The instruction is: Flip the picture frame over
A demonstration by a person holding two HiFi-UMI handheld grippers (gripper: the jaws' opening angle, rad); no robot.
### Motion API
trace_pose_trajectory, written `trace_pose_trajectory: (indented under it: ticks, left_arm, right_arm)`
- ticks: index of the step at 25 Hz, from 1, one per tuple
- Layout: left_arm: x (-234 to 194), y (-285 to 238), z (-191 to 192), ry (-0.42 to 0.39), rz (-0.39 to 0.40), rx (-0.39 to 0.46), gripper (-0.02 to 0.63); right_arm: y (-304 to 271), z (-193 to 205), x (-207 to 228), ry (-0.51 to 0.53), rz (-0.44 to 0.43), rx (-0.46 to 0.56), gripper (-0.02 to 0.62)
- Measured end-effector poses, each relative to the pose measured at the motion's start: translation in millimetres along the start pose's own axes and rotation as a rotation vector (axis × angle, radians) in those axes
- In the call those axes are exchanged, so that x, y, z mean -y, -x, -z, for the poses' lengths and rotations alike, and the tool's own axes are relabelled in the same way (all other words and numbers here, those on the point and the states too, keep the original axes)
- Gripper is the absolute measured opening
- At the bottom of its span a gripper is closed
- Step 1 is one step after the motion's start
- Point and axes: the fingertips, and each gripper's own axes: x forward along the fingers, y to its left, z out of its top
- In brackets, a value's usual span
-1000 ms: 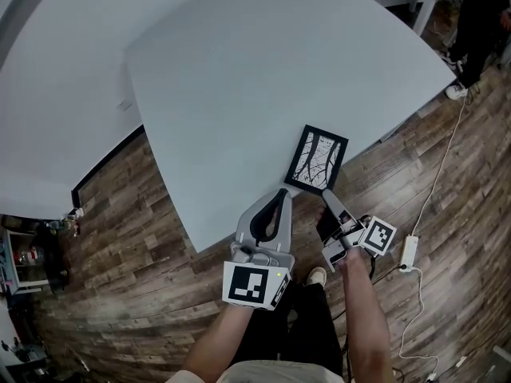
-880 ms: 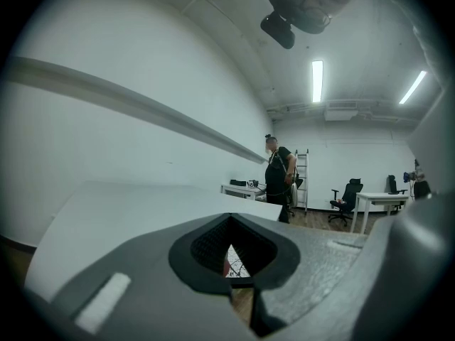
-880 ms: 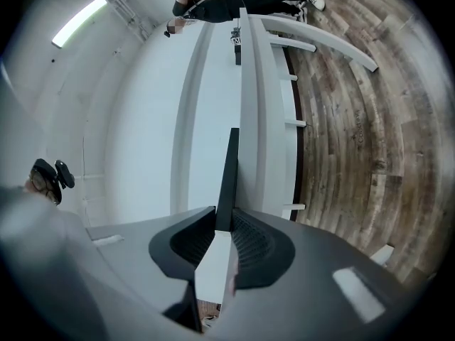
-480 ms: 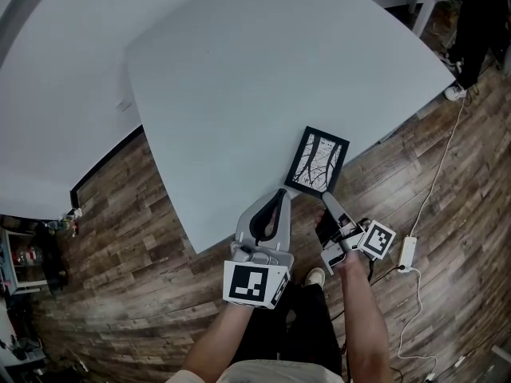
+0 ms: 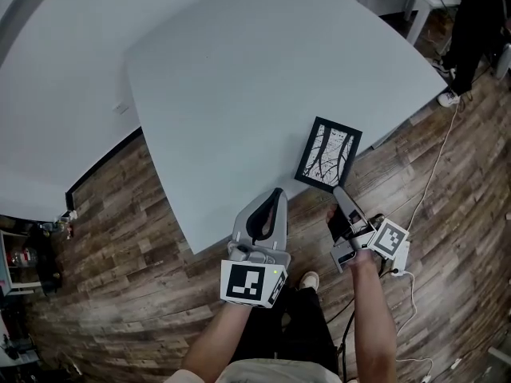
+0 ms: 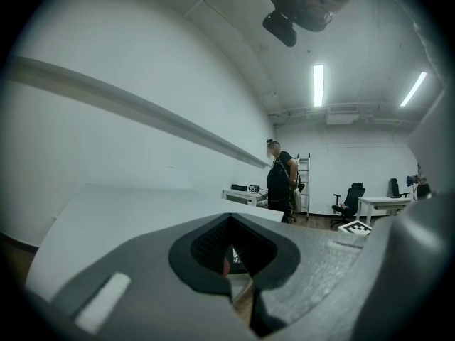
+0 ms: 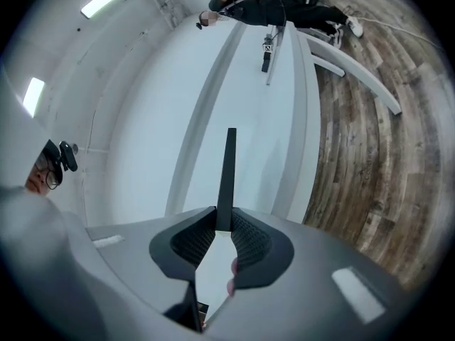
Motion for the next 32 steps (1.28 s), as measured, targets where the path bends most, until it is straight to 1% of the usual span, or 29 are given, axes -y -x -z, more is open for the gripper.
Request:
trace_pose_trajectory:
  ticks: [5,7,8,10,11,17,20,23,28,30,32]
  left_arm:
    - [1.6,-4.6,-11.2,0.003,-0.007,0.017,0.001]
    - [1.4,-7.0,-15.7,0.004,-0.009,0.023,0.001]
    - [0.9,-6.3,-17.0,0.004,-0.009,0.025,0.001]
    - [0.1,-2.2,-18.0,0.004,-0.009,0.029,0.002]
    - [0.1,0.2,-18.3,0.005,-0.009,0.032,0.002]
    - [2.5,8.8,-19.7,0.000,-0.016,0.041,0.002]
    - [-0.6,10.1,-19.9,-0.002,-0.027,0.042,0.002]
    - [-4.3,10.8,-21.5,0.002,-0.038,0.038,0.000]
    - [-3.9,14.3,-19.7,0.005,-0.044,0.041,0.002]
    - [-3.2,15.8,-18.7,0.006,-0.044,0.040,0.000]
    - [-3.5,16.7,-17.3,0.008,-0.045,0.037,0.001]
  right_arm:
    - [0.8,-28.8,-16.8,0.157,0.057,-0.013,0.094]
    - [0.7,-38.2,-21.1,0.227,0.109,-0.023,0.094]
    - [2.6,-40.6,-20.9,0.266,0.152,-0.030,0.094]
    - [7.9,-43.3,-20.4,0.370,0.245,-0.052,0.094]
    - [9.4,-44.3,-22.6,0.430,0.277,-0.065,0.094]
    - [11.8,-50.2,-34.1,0.772,0.425,-0.121,0.094]
    - [10.3,-50.3,-37.1,0.994,0.525,-0.153,0.094]
    - [5.9,-49.0,-44.4,1.263,0.622,-0.204,0.094]
    - [0.7,-42.7,-45.0,1.705,0.753,-0.316,0.094]
    - [-0.3,-39.3,-41.3,1.834,0.796,-0.354,0.094]
    - [-1.5,-34.9,-37.2,1.935,0.822,-0.386,0.094]
